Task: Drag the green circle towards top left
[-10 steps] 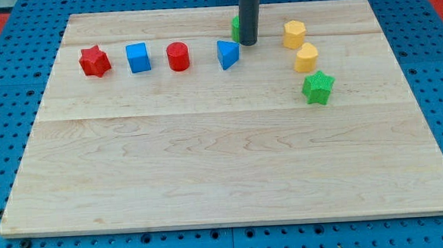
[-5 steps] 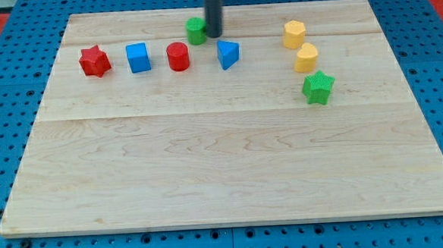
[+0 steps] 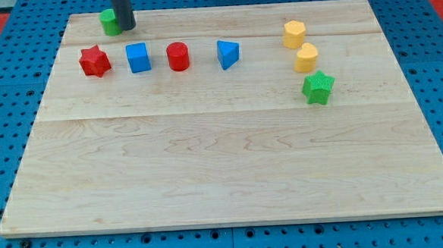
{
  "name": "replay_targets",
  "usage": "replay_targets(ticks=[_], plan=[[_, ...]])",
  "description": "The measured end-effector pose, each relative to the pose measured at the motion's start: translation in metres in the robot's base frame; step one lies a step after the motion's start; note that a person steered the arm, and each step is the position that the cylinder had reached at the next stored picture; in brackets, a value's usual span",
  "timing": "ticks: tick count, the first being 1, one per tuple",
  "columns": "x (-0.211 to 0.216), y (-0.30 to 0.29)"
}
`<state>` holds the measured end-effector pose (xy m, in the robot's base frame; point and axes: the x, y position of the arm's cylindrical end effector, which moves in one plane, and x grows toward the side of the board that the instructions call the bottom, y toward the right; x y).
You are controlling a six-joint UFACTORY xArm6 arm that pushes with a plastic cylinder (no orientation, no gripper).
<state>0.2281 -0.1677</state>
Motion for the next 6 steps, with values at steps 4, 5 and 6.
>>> replay_targets(ticks=[4,5,6], plan=[[-0.016,-0.007],[0.003,-0.007],[0.017,-0.006]])
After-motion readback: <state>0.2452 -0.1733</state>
